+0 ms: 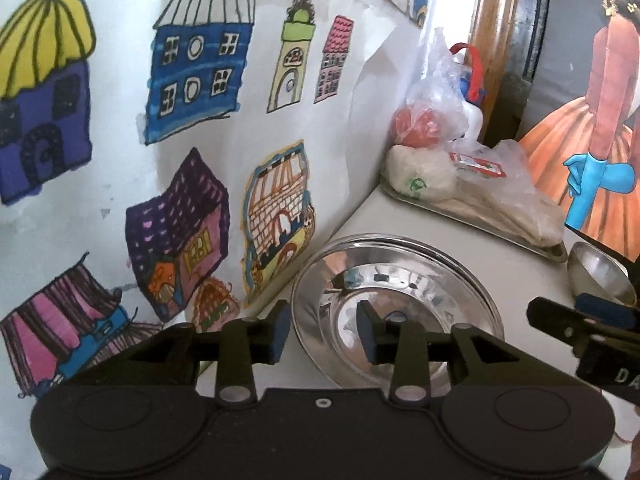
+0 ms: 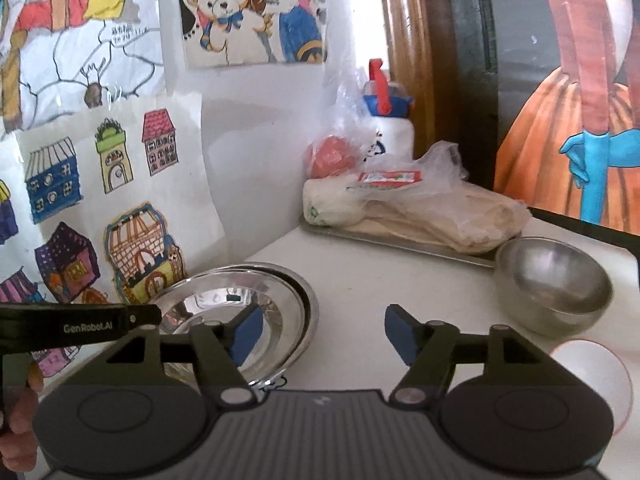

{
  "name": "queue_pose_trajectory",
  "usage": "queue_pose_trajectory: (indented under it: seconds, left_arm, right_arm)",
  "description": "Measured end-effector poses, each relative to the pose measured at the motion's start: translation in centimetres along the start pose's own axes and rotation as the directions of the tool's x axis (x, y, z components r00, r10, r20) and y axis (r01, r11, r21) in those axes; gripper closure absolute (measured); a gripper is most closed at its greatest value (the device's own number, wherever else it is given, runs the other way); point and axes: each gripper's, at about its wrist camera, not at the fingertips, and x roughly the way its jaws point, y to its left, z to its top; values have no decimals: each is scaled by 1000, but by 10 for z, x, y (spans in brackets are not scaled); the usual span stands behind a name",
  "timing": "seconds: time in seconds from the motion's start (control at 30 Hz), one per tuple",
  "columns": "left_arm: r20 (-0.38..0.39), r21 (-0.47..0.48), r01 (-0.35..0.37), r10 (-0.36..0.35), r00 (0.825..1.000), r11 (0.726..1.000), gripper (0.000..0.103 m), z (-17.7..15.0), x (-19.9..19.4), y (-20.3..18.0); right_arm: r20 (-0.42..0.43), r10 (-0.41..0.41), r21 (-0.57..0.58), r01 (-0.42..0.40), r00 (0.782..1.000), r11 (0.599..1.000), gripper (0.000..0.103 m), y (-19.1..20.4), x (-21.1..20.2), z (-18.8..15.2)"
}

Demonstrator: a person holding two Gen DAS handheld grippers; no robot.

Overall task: Organize plates and bowls
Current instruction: 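Open the right tool while the left tool opens, then withdraw both from the plates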

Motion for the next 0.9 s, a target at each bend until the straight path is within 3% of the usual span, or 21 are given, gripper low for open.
queue_pose_trajectory:
  seconds: [0.1, 0.4, 0.53, 0.9]
  left_arm:
    - [11, -10, 18, -18, 1000, 1000, 62, -3, -8, -2]
    - [96, 20, 84, -86, 992, 996, 30, -19, -48, -15]
    - [118, 51, 125, -131, 984, 991, 21, -26, -66, -28]
    - [138, 130, 234, -252, 958, 963, 11, -59, -105, -50]
  right_arm:
    - [22, -11, 11, 10, 1000, 1000, 22, -2, -13, -2]
    - [120, -69, 58, 62, 990, 996, 7, -8, -71, -16]
    - [139, -104, 67, 95, 985, 993, 2, -11, -97, -24]
    - [152, -199, 105, 184, 968, 977, 0, -23, -169, -66]
